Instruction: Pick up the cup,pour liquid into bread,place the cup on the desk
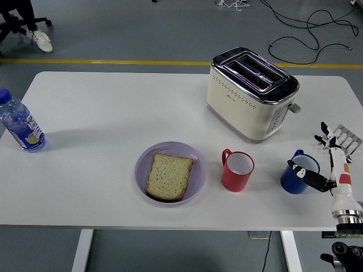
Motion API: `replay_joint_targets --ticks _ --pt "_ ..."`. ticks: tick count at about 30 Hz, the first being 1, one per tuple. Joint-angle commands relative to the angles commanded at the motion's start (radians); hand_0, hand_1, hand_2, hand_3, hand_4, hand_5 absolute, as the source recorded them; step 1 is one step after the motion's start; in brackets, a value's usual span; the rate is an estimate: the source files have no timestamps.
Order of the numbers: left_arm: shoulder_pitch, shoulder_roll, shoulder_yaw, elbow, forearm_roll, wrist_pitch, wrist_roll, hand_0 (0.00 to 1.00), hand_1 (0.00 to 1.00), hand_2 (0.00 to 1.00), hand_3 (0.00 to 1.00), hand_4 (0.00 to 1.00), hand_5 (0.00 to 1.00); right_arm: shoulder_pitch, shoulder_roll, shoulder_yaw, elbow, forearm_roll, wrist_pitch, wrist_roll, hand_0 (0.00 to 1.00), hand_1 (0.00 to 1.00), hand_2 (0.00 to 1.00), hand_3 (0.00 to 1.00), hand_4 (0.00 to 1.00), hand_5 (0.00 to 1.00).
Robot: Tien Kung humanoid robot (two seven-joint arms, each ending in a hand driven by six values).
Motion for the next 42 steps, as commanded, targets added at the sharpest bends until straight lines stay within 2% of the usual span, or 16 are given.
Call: replay_joint_targets --ticks 5,6,7,11,12,16,17,18,19,22,27,34,42 --pt "0.000 0.001 0.005 0.000 -0.004 0.000 -0.002 0.648 0.688 0.706 0.592 0.304 0.887 0.006 -0.017 0.031 0.151 0.002 -0.010 -0.026 0.964 0.870 0.982 0.998 0.953 0.002" --pt "0.000 0.001 0.005 0.000 -0.003 0.000 -0.002 0.648 0.689 0.707 0.592 0.300 0.889 0.007 -0.018 0.034 0.170 0.006 -0.010 -0.028 0.932 0.848 0.942 0.979 0.926 0.042" --pt "0.000 0.001 0.005 0.000 -0.003 0.000 -0.002 0.648 0.689 0.707 0.592 0.300 0.889 0.009 -0.019 0.037 0.182 0.012 -0.006 -0.031 0.932 0.848 0.942 0.979 0.926 0.042" --pt "0.002 0.001 0.008 0.000 -0.007 -0.001 -0.003 0.648 0.689 0.707 0.592 0.300 0.889 0.026 -0.032 0.080 0.279 0.135 0.065 -0.065 0.932 0.848 0.942 0.979 0.926 0.042" --pt "0.002 0.001 0.009 0.000 -0.008 -0.001 -0.003 0.648 0.688 0.707 0.591 0.299 0.889 0.030 -0.035 0.093 0.301 0.174 0.091 -0.070 0.806 0.739 0.792 0.793 0.763 0.170" --pt "0.003 0.001 0.013 0.000 -0.014 -0.001 -0.004 0.648 0.688 0.707 0.591 0.299 0.889 0.035 -0.040 0.130 0.354 0.342 0.160 -0.087 0.806 0.739 0.792 0.793 0.763 0.170" --pt "0.003 0.001 0.014 0.000 -0.017 -0.002 -0.004 0.648 0.688 0.707 0.591 0.299 0.889 0.035 -0.039 0.155 0.374 0.387 0.191 -0.098 0.806 0.739 0.792 0.793 0.763 0.170" --pt "0.003 0.001 0.014 0.000 -0.018 -0.002 -0.004 0.648 0.689 0.707 0.593 0.300 0.889 0.035 -0.039 0.163 0.375 0.426 0.202 -0.101 0.735 0.677 0.695 0.639 0.683 0.174" --pt "0.004 0.001 0.019 0.000 -0.024 -0.002 -0.004 0.648 0.689 0.707 0.593 0.300 0.889 0.037 -0.035 0.194 0.375 0.472 0.237 -0.128 0.735 0.677 0.695 0.639 0.683 0.174" --pt "0.005 0.002 0.023 0.000 -0.031 -0.002 -0.005 0.648 0.689 0.707 0.593 0.300 0.889 0.036 -0.029 0.247 0.375 0.597 0.299 -0.185 0.735 0.677 0.695 0.639 0.683 0.174" --pt "0.009 0.001 0.035 0.000 -0.044 -0.003 -0.005 0.648 0.689 0.708 0.593 0.298 0.887 0.031 -0.019 0.331 0.330 0.798 0.361 -0.248 0.706 0.651 0.671 0.620 0.676 0.188" --pt "0.016 -0.001 0.035 0.000 -0.044 -0.003 -0.004 0.648 0.689 0.708 0.592 0.298 0.888 0.039 -0.004 0.396 0.233 1.097 0.414 -0.282 0.707 0.649 0.668 0.617 0.677 0.207" --pt "0.027 -0.003 0.065 0.000 -0.060 -0.001 -0.004 0.648 0.689 0.708 0.593 0.298 0.887 0.045 0.019 0.422 0.104 1.409 0.454 -0.291 0.710 0.649 0.672 0.620 0.673 0.228"
